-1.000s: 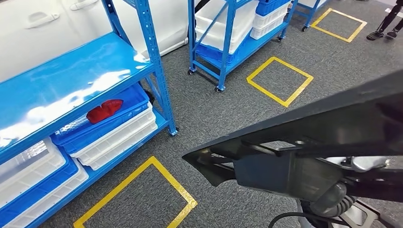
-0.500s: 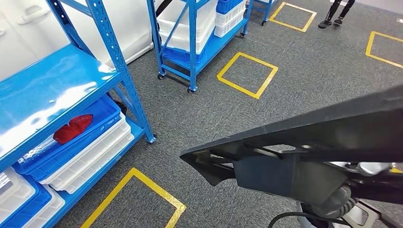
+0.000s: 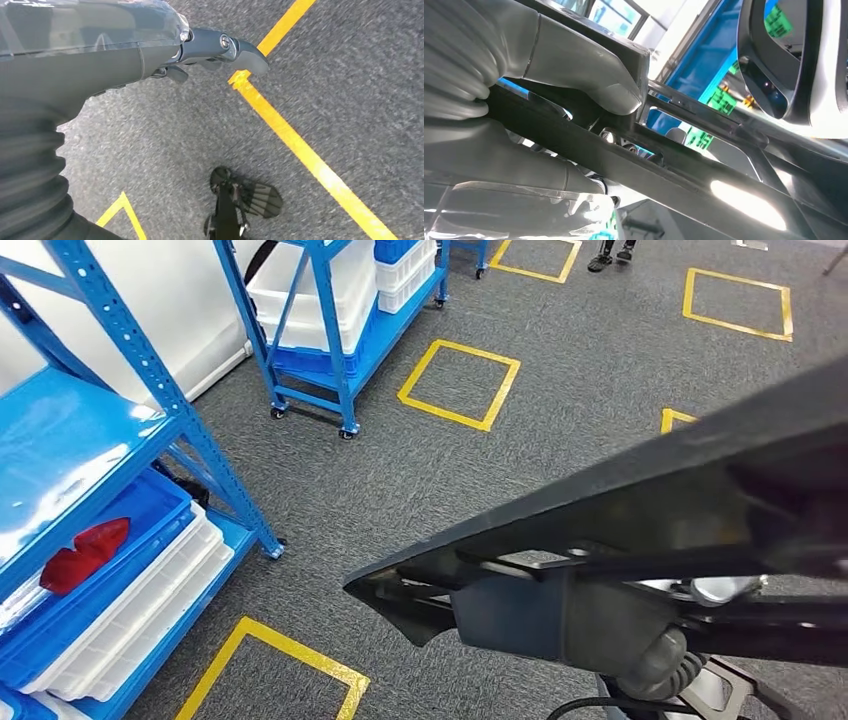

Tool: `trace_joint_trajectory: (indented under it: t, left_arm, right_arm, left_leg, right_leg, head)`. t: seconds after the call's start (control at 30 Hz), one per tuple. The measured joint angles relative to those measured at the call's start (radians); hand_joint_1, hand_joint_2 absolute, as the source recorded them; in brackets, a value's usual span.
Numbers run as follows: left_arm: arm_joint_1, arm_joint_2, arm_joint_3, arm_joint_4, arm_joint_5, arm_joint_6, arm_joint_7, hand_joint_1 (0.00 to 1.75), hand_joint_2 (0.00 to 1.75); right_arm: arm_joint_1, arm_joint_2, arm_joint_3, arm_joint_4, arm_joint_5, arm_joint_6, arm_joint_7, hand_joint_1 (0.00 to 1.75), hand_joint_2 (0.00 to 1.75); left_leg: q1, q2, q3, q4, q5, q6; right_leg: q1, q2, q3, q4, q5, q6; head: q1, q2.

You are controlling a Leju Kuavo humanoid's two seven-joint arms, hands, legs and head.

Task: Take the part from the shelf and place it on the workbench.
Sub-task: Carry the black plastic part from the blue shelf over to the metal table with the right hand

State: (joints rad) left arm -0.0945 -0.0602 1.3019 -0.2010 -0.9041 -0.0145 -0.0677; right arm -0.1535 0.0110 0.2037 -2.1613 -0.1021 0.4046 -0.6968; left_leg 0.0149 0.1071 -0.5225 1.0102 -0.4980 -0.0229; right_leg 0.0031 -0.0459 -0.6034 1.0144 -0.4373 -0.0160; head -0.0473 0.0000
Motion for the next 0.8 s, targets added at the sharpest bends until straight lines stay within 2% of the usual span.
trace_joint_trajectory:
  t: [0.07, 0.1, 0.13, 0.17, 0.2, 0.23, 0.27, 0.3, 0.33, 0.37, 0.4, 0.43, 0.47, 0.5, 0.53, 0.57, 0.63, 0.67, 0.7, 0.73, 0.77, 0.8]
  left_arm:
    - [-0.001, -0.002, 0.007, 0.000, 0.008, 0.003, 0.005, 0.00, 1.75]
    - [0.000, -0.003, 0.011, 0.000, 0.012, 0.003, 0.007, 0.00, 1.75]
    - [0.003, -0.004, 0.014, 0.000, 0.015, 0.003, 0.008, 0.00, 1.75]
    - [0.005, -0.004, 0.018, 0.000, 0.017, 0.002, 0.009, 0.00, 1.75]
    - [0.007, -0.004, 0.021, 0.000, 0.018, 0.000, 0.009, 0.00, 1.75]
    - [0.007, -0.004, 0.024, 0.000, 0.020, -0.003, 0.008, 0.00, 1.75]
    - [0.006, -0.004, 0.027, 0.000, 0.021, -0.006, 0.007, 0.00, 1.75]
    - [0.006, -0.004, 0.029, 0.000, 0.021, -0.008, 0.005, 0.00, 1.75]
    - [0.005, -0.004, 0.030, 0.000, 0.022, -0.011, 0.004, 0.00, 1.75]
    - [0.004, -0.004, 0.031, 0.000, 0.022, -0.013, 0.002, 0.00, 1.75]
    - [0.004, -0.004, 0.032, 0.000, 0.022, -0.014, 0.001, 0.00, 1.75]
    - [0.004, -0.004, 0.032, 0.000, 0.021, -0.015, 0.000, 0.00, 1.75]
    - [0.004, -0.004, 0.032, 0.000, 0.019, -0.015, -0.001, 0.00, 1.75]
    - [0.002, -0.005, 0.033, 0.000, 0.015, -0.016, -0.001, 0.00, 1.75]
    - [0.001, -0.006, 0.032, 0.000, 0.011, -0.016, -0.002, 0.00, 1.75]
    - [0.000, -0.007, 0.032, 0.000, 0.006, -0.017, -0.004, 0.00, 1.75]
    - [0.002, -0.007, 0.031, 0.000, 0.000, -0.017, -0.010, 0.00, 1.75]
    - [0.004, -0.007, 0.031, 0.000, -0.003, -0.017, -0.013, 0.00, 1.75]
    - [0.005, -0.007, 0.031, 0.000, -0.005, -0.016, -0.015, 0.00, 1.75]
    - [0.005, -0.007, 0.031, 0.000, -0.007, -0.015, -0.017, 0.00, 1.75]
    - [0.004, -0.007, 0.030, 0.000, -0.008, -0.014, -0.018, 0.00, 1.75]
    - [0.003, -0.007, 0.030, 0.000, -0.008, -0.013, -0.018, 0.00, 1.75]
  right_arm:
    - [-0.010, -0.004, 0.016, 0.002, 0.004, -0.014, 0.000, 1.75, 1.75]
    - [-0.015, -0.005, 0.026, 0.004, 0.006, -0.021, 0.000, 1.75, 1.75]
    - [-0.020, -0.006, 0.035, 0.007, 0.006, -0.026, 0.000, 1.75, 1.75]
    - [-0.023, -0.007, 0.043, 0.010, 0.005, -0.029, 0.000, 1.75, 1.75]
    - [-0.025, -0.009, 0.049, 0.014, 0.003, -0.030, 0.000, 1.75, 1.75]
    - [-0.028, -0.011, 0.054, 0.018, -0.001, -0.031, 0.000, 1.75, 1.75]
    - [-0.032, -0.012, 0.058, 0.021, -0.005, -0.032, 0.000, 1.75, 1.75]
    - [-0.037, -0.013, 0.063, 0.025, -0.008, -0.032, 0.000, 1.75, 1.75]
    - [-0.041, -0.014, 0.067, 0.028, -0.011, -0.033, 0.000, 1.75, 1.75]
    - [-0.045, -0.015, 0.071, 0.031, -0.012, -0.035, 0.000, 1.75, 1.75]
    - [-0.047, -0.015, 0.076, 0.034, -0.011, -0.039, 0.001, 1.75, 1.75]
    - [-0.049, -0.016, 0.079, 0.037, -0.011, -0.044, 0.001, 1.75, 1.75]
    - [-0.050, -0.018, 0.082, 0.039, -0.011, -0.051, 0.001, 1.75, 1.75]
    - [-0.051, -0.020, 0.083, 0.040, -0.013, -0.059, 0.001, 1.75, 1.75]
    - [-0.052, -0.024, 0.083, 0.041, -0.017, -0.065, 0.001, 1.75, 1.75]
    - [-0.054, -0.027, 0.083, 0.041, -0.024, -0.069, 0.001, 1.75, 1.75]
    - [-0.056, -0.035, 0.081, 0.043, -0.038, -0.075, 0.000, 1.75, 1.75]
    - [-0.056, -0.039, 0.078, 0.044, -0.042, -0.077, 0.000, 1.75, 1.75]
    - [-0.055, -0.044, 0.075, 0.045, -0.045, -0.080, 0.000, 1.75, 1.75]
    - [-0.054, -0.048, 0.072, 0.046, -0.046, -0.081, 0.001, 1.75, 1.75]
    - [-0.053, -0.052, 0.070, 0.046, -0.046, -0.082, 0.001, 1.75, 1.75]
    - [-0.054, -0.055, 0.069, 0.046, -0.046, -0.082, 0.001, 1.75, 1.75]
  left_leg:
    - [0.004, -0.049, -0.022, 0.059, -0.041, -0.007]
    - [0.005, -0.077, -0.049, 0.121, -0.073, -0.007]
    - [0.005, -0.091, -0.084, 0.191, -0.103, -0.008]
    - [0.005, -0.097, -0.115, 0.249, -0.121, -0.009]
    - [0.005, -0.099, -0.135, 0.278, -0.119, -0.010]
    - [0.006, -0.101, -0.135, 0.266, -0.096, -0.010]
    - [0.007, -0.107, -0.119, 0.219, -0.058, -0.009]
    - [0.009, -0.126, -0.094, 0.151, -0.018, -0.008]
    - [0.012, -0.157, -0.070, 0.089, 0.009, -0.007]
    - [0.014, -0.184, -0.054, 0.047, 0.024, -0.005]
    - [0.015, -0.204, -0.045, 0.025, 0.026, -0.003]
    - [0.013, -0.207, -0.043, 0.021, 0.023, 0.000]
    - [0.013, -0.195, -0.042, 0.019, 0.024, 0.005]
    - [0.013, -0.182, -0.040, 0.015, 0.027, 0.011]
    - [0.013, -0.169, -0.037, 0.011, 0.029, 0.018]
    - [0.014, -0.153, -0.035, 0.007, 0.030, 0.024]
    - [0.009, -0.121, -0.032, 0.005, 0.028, 0.032]
    - [0.006, -0.104, -0.032, 0.006, 0.027, 0.034]
    - [0.005, -0.089, -0.031, 0.006, 0.025, 0.034]
    - [0.004, -0.074, -0.030, 0.006, 0.023, 0.034]
    - [0.003, -0.061, -0.028, 0.006, 0.021, 0.033]
    - [0.003, -0.051, -0.024, 0.006, 0.018, 0.031]
  right_leg:
    - [-0.006, 0.023, 0.006, -0.011, 0.006, -0.012]
    - [-0.006, 0.035, 0.007, -0.012, 0.006, -0.015]
    - [-0.005, 0.048, 0.007, -0.011, 0.005, -0.018]
    - [-0.004, 0.063, 0.007, -0.011, 0.005, -0.019]
    - [-0.003, 0.079, 0.008, -0.009, 0.004, -0.019]
    - [-0.003, 0.094, 0.008, -0.007, 0.004, -0.018]
    - [-0.004, 0.109, 0.009, -0.003, 0.002, -0.016]
    - [-0.005, 0.123, 0.008, 0.002, -0.001, -0.012]
    - [-0.005, 0.135, 0.005, 0.009, -0.003, -0.008]
    - [-0.006, 0.147, 0.000, 0.015, -0.005, -0.002]
    - [-0.007, 0.158, -0.007, 0.019, -0.005, 0.004]
    - [-0.009, 0.171, -0.012, 0.020, -0.003, 0.011]
    - [-0.011, 0.184, -0.016, 0.019, 0.000, 0.018]
    - [-0.013, 0.184, -0.018, 0.021, -0.001, 0.023]
    - [-0.012, 0.168, -0.026, 0.035, -0.009, 0.029]
    - [-0.011, 0.138, -0.043, 0.071, -0.029, 0.033]
    - [-0.010, 0.074, -0.106, 0.195, -0.088, 0.040]
    - [-0.012, 0.059, -0.139, 0.259, -0.112, 0.042]
    - [-0.013, 0.053, -0.159, 0.295, -0.118, 0.043]
    - [-0.014, 0.050, -0.159, 0.294, -0.106, 0.042]
    - [-0.014, 0.045, -0.136, 0.251, -0.078, 0.040]
    - [-0.013, 0.031, -0.096, 0.179, -0.043, 0.036]
  head:
    - [0.000, 0.000]
    - [0.000, 0.000]
    - [0.000, 0.000]
    - [0.000, 0.000]
    - [0.000, 0.000]
    - [0.000, 0.000]
    - [0.000, 0.000]
    - [0.000, 0.000]
    - [0.000, 0.000]
    - [0.000, 0.000]
    - [0.000, 0.000]
    - [0.000, 0.000]
    - [0.000, 0.000]
    - [0.000, 0.000]
    - [0.000, 0.000]
    - [0.000, 0.000]
    - [0.000, 0.000]
    - [0.000, 0.000]
    - [0.000, 0.000]
    - [0.000, 0.000]
    - [0.000, 0.000]
    - [0.000, 0.000]
